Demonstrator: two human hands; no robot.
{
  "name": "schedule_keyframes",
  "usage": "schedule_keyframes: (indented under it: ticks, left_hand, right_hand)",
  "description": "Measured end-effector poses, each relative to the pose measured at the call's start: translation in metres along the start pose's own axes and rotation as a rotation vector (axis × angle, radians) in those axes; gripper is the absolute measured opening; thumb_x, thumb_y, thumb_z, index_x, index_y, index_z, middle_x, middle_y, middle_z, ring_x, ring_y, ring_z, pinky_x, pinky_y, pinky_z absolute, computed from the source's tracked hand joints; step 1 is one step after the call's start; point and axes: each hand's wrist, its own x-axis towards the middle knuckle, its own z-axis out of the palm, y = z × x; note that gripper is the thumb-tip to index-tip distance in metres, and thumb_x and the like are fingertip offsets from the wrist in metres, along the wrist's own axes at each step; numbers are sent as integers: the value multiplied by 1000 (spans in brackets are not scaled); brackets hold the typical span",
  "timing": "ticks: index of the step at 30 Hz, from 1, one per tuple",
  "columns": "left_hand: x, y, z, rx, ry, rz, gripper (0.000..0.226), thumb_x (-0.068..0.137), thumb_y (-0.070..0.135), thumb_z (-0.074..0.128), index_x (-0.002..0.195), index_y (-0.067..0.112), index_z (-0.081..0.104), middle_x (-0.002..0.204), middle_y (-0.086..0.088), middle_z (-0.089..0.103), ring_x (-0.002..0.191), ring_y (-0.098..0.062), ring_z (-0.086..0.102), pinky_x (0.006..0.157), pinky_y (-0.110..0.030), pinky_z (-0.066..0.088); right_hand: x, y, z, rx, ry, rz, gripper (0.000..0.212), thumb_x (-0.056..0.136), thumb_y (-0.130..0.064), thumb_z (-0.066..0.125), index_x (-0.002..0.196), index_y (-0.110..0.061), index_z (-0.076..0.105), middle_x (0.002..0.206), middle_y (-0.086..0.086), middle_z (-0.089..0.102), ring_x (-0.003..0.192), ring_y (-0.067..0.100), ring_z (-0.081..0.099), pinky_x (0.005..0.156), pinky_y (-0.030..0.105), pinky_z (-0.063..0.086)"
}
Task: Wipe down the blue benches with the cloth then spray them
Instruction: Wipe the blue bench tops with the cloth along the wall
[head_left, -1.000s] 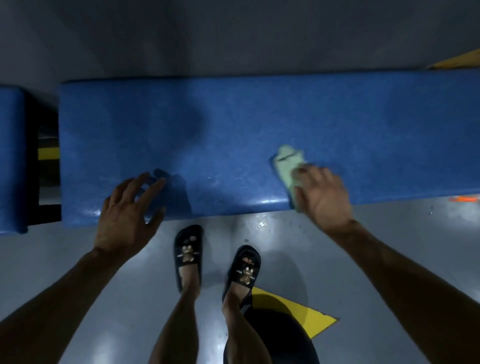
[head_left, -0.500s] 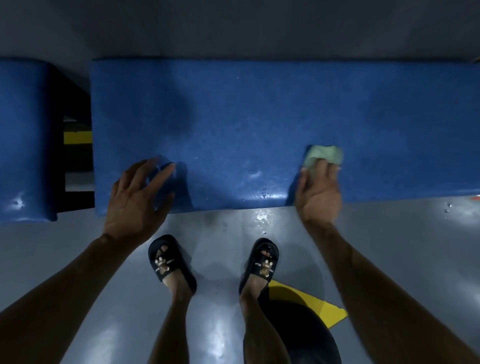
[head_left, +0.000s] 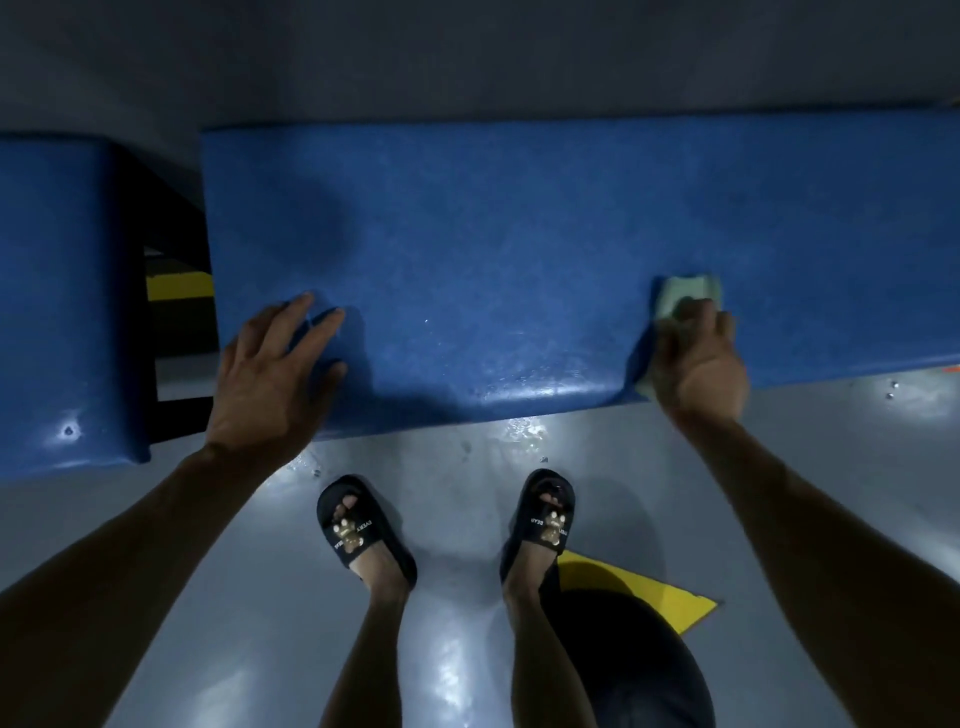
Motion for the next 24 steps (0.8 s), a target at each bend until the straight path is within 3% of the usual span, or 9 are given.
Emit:
schedule_keyframes:
  ticks: [4,6,9,13,15,18,20,22,24]
  left_hand:
    - [5,-14,-5,49,-51,16,62,94,55,36,151,30,35,160,-6,29,144,-35,26,110,-61,33]
    - [8,-16,-6,68,-62,22,61,93,55,40,150,32,38,159,-4,32,142,-34,29,106,-60,38]
    - [10,-15,-7,93,-51,7,57,95,51,48,148,33,40,158,-2,34,139,-33,33,102,-59,40]
    - [11,-14,-7,112,-80,-18,61,94,50,54,150,35,37,160,-1,31,140,-33,31,105,-59,36]
    - [12,-14,-8,102,-71,-13,60,92,49,56,149,35,40,159,-1,34,138,-34,34,103,-58,37]
    - [12,-14,-8,101,-49,-3,59,91,48,59,147,34,44,157,-2,37,135,-35,37,101,-56,38]
    - [12,-15,-7,95,-47,-5,59,91,48,59,146,35,44,157,-2,37,135,-35,36,100,-56,38]
    - [13,-16,-6,91,-46,-13,58,91,48,60,145,36,44,156,0,37,134,-34,37,100,-55,38]
    - [13,-16,-5,79,-40,-22,57,90,48,61,144,37,45,156,2,37,133,-34,37,99,-54,38]
  right_hand:
    - [-34,-62,29,20,35,221,42,97,-34,46,131,-10,45,134,20,51,91,47,62,70,47,47]
    - [-76,-122,54,103,36,33,38,96,-35,45,127,-12,49,121,19,60,80,43,64,62,45,50]
    - [-126,-197,71,108,-134,-349,28,96,-36,41,117,-18,45,109,12,59,68,33,62,50,39,53]
    - [-108,-183,55,30,-236,-667,28,92,-37,50,116,-23,46,107,9,61,67,32,65,49,32,49]
    - [-79,-141,39,24,-175,-566,30,91,-36,50,118,-28,41,111,13,63,73,36,66,55,36,51]
    - [-37,-71,12,52,-40,-9,43,88,-39,43,129,-28,33,125,20,56,90,45,63,70,43,46]
    - [-24,-56,9,-13,27,273,59,91,-37,41,144,-14,29,140,21,44,99,50,60,76,47,45]
    - [-33,-84,22,-25,19,386,54,99,-25,43,147,-6,28,146,21,40,105,50,59,82,50,46]
    - [-60,-136,46,16,26,293,44,102,-20,41,144,-10,37,135,21,53,99,46,62,79,48,48]
